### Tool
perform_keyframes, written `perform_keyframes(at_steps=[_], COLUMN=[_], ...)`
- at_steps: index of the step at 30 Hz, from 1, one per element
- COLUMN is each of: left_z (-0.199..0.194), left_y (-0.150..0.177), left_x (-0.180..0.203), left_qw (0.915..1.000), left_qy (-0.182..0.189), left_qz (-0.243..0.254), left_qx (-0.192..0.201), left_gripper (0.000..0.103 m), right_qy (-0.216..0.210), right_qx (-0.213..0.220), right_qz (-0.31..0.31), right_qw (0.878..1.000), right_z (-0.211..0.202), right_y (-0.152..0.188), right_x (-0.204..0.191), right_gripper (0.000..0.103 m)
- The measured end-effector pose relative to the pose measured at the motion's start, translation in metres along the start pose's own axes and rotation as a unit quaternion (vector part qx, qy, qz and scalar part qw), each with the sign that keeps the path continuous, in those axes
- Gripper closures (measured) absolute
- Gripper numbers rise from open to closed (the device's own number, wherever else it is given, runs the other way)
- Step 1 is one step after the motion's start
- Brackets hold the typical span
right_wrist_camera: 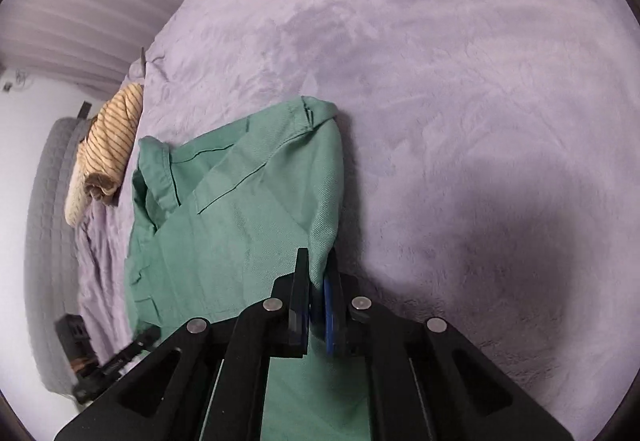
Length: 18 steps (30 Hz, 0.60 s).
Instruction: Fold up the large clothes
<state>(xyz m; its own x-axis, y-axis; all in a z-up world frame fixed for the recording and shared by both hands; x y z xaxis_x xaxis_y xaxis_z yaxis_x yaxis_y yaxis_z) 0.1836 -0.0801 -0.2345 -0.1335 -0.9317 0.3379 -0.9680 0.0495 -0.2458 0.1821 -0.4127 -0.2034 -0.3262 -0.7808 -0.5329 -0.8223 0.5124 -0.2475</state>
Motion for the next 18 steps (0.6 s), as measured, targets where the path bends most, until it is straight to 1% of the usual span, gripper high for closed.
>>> perform_keyframes(at_steps=[1,2,3,4,5,6,7,9,10,12,14,16,18], left_z=[0.001,0.002,0.002,0.0,-0.004,-0.009,-0.014,-0.024,-0.027,-0.036,-0.045,-0.05,-0.048], left_y=[0.002,0.003,0.005,0.005,0.005,0.005,0.005,0.007,0.008,0.009,0.008,0.003,-0.001], left_x=[0.001,0.001,-0.002,-0.005,-0.009,-0.015,-0.02,-0.035,-0.04,-0.047,-0.048,-0.037,-0.026], left_qw=[1.0,0.9999,0.9999,1.0,1.0,1.0,0.9999,0.9977,0.9969,0.9971,0.9966,0.9963,0.9968], left_qy=[0.001,0.004,0.006,0.006,0.008,0.004,-0.009,-0.064,-0.074,-0.072,-0.073,-0.067,-0.053], left_qz=[0.007,0.012,0.012,0.007,0.001,-0.002,0.001,0.019,0.024,0.02,0.029,0.039,0.041], left_qx=[0.001,0.0,-0.002,-0.002,-0.002,0.002,0.005,0.014,0.014,0.014,0.023,0.038,0.045], left_gripper=[0.091,0.091,0.088,0.088,0.086,0.081,0.078,0.078,0.078,0.078,0.078,0.078,0.078], right_qy=[0.019,0.027,0.036,0.038,0.028,0.026,0.028,0.042,0.051,0.072,0.086,0.078,0.071], right_qx=[0.005,-0.004,-0.015,-0.017,-0.016,-0.013,-0.008,-0.007,-0.005,0.007,0.021,0.027,0.02], right_qz=[-0.021,-0.023,-0.019,-0.009,0.004,0.008,0.006,-0.001,-0.001,-0.005,-0.015,-0.034,-0.05], right_qw=[1.0,0.999,0.999,0.999,0.999,1.0,1.0,0.999,0.999,0.997,0.996,0.996,0.996], right_z=[-0.002,0.003,0.008,0.012,0.013,0.011,0.008,0.002,-0.003,-0.022,-0.04,-0.056,-0.063], right_y=[0.001,0.002,0.003,0.003,0.004,0.004,0.006,0.009,0.01,0.014,0.018,0.03,0.044], right_x=[0.001,0.006,0.013,0.021,0.025,0.026,0.026,0.025,0.025,0.023,0.015,0.0,-0.015], right_gripper=[0.097,0.097,0.097,0.097,0.097,0.097,0.097,0.095,0.09,0.089,0.089,0.089,0.089])
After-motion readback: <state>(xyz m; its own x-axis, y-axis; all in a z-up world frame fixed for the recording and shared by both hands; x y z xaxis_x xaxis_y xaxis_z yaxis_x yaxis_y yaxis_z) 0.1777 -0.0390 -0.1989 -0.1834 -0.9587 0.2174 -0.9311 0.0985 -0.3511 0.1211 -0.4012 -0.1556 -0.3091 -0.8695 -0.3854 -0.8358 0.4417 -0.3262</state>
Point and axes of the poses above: each gripper's, at about its wrist camera, not at the fingertips, and z roughly the way its jaws point, x to its right, y to its underside, the point moved 7 cm from there along z, roughly the way its jaws point, and after that the axes turned 4 degrees about -z, right-handed, at the moved point
